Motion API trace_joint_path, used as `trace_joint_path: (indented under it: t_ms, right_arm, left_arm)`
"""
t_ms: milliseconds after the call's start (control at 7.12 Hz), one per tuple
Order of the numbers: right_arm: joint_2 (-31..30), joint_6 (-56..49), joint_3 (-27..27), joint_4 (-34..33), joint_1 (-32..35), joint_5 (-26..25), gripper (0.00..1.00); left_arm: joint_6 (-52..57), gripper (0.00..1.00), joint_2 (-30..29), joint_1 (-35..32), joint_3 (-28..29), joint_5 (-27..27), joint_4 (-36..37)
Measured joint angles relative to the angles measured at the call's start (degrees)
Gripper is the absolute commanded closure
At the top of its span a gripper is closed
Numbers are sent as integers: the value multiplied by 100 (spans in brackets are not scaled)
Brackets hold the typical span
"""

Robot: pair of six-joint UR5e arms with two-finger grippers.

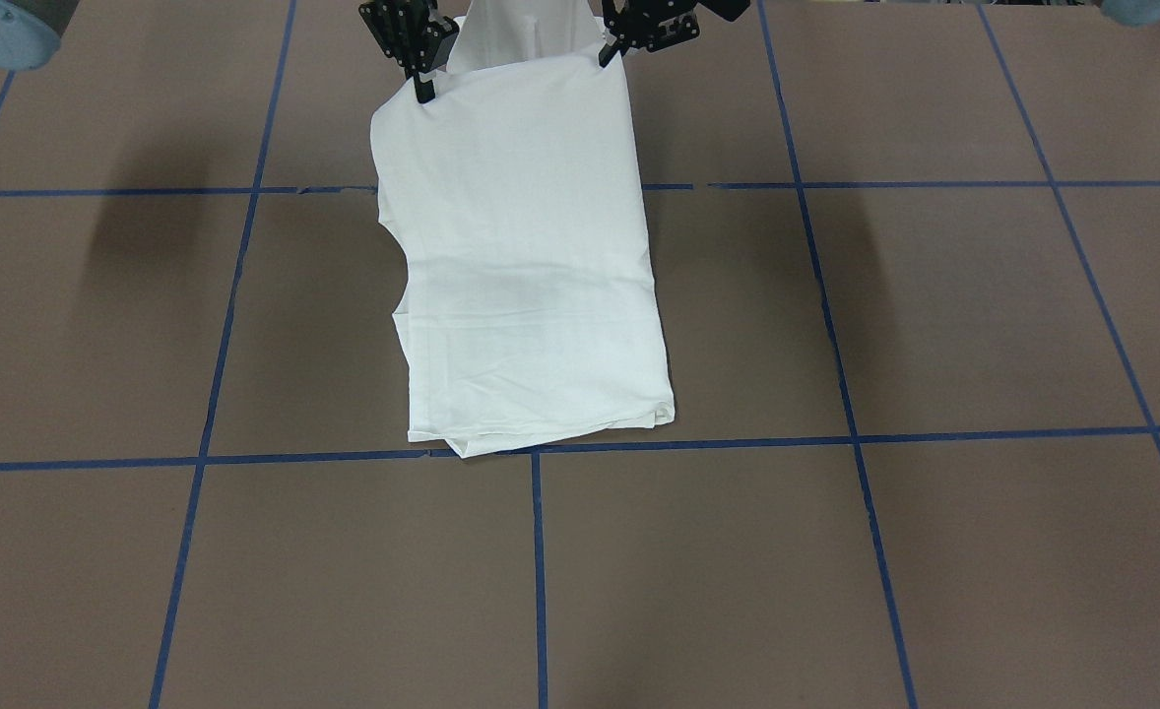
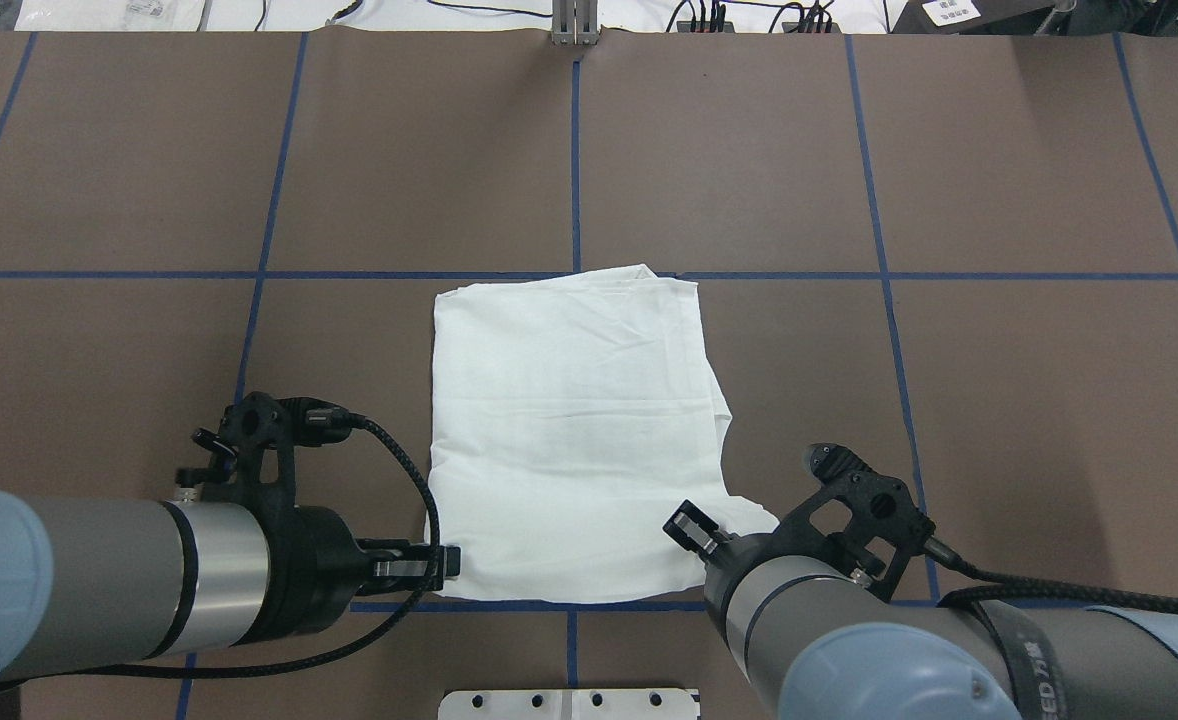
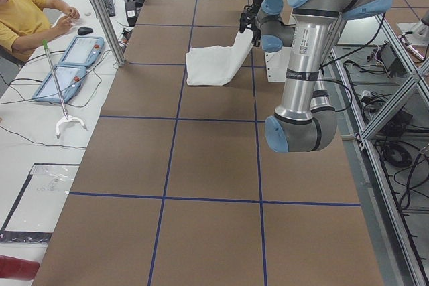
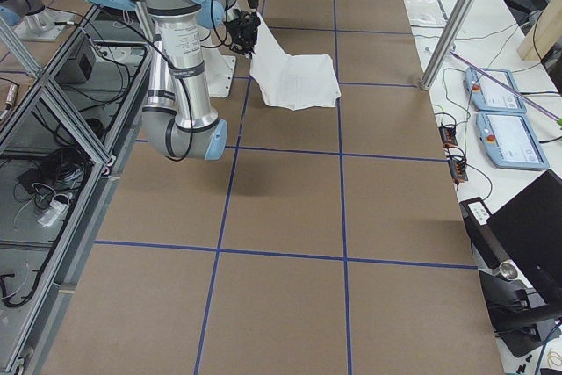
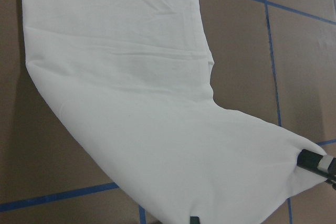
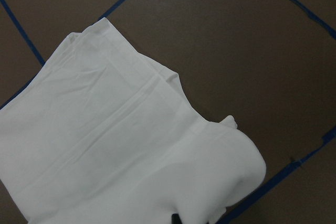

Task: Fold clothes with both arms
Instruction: 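Lift the near edge with both grippers and fold it away from the robot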

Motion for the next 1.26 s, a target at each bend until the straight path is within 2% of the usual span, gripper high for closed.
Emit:
trace_joint_path:
  t_ms: [281,702,983,1263]
  right_arm:
    - [355,-377,-560,167,474,10,100]
    - [640,-1058,-1663,1112,1275,130,100]
    - [857,-1291,-2394,1500,1597,192,100]
    - [1009,-1422,-3079,1952,1764,200,100]
  left_arm:
    - [320,100,-374,-514,718,-15,25]
    - [641,100,-875,-1274,1625,-17,12]
    - [835,100,-1334,-1672,2530,4,-98]
    - [968,100,-1559,-1858,3391,32,-535]
